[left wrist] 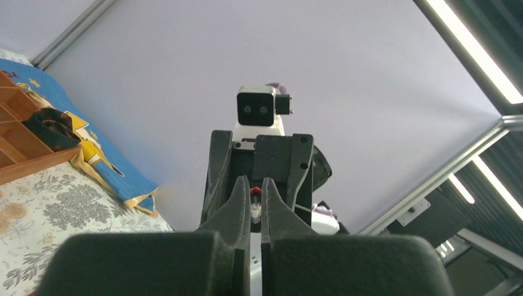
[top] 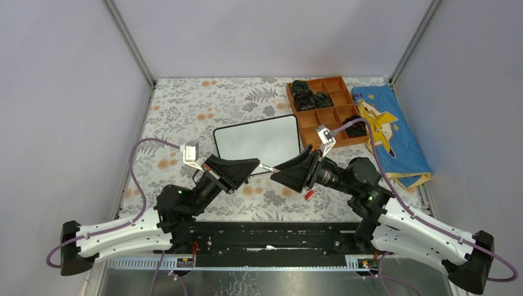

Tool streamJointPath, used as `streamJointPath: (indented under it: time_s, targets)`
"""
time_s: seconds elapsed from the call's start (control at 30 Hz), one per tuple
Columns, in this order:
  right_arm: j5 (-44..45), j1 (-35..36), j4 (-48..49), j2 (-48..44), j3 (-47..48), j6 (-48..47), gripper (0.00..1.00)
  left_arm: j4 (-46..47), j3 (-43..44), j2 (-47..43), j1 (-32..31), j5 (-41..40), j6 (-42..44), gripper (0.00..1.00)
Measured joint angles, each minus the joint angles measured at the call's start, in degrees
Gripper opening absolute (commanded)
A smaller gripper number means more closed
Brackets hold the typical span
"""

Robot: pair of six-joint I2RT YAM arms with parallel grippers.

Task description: Write a sentence on the whiteboard

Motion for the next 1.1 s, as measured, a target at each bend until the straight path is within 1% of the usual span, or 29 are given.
streamJointPath:
  time_s: [0.2,0.37,0.6,0.67,0.77,0.97,1.1]
  targets:
    - [5.3,0.0,3.8,-0.4,-1.8,1.8,0.63,3.4,0.0,3.1,-0.2,-4.3,-1.6,0.00]
    - [9.2,0.0,6.3,-0.4,-1.8,2.0,0.57,4.4,0.0,5.0,-0.8,-7.6,-2.2,0.00]
    - [12.0,0.0,8.9,1.0,-1.8,2.8,0.57,6.0,0.0,5.7,-1.5,-12.4,-3.0,0.00]
    - [12.1,0.0,9.1,1.6,-1.8,3.1,0.54,6.7,0.0,5.7,-1.5,-13.6,-3.0,0.00]
    - [12.0,0.0,9.4,2.4,-1.8,3.5,0.46,8.0,0.0,6.3,-1.5,-14.6,-3.0,0.00]
    - [12.0,0.0,10.1,3.3,-1.8,4.0,0.42,8.5,0.0,7.2,-1.6,-14.6,-3.0,0.00]
    - [11.8,0.0,10.1,3.4,-1.8,4.1,0.35,8.5,0.0,7.0,-1.8,-14.6,-3.0,0.00]
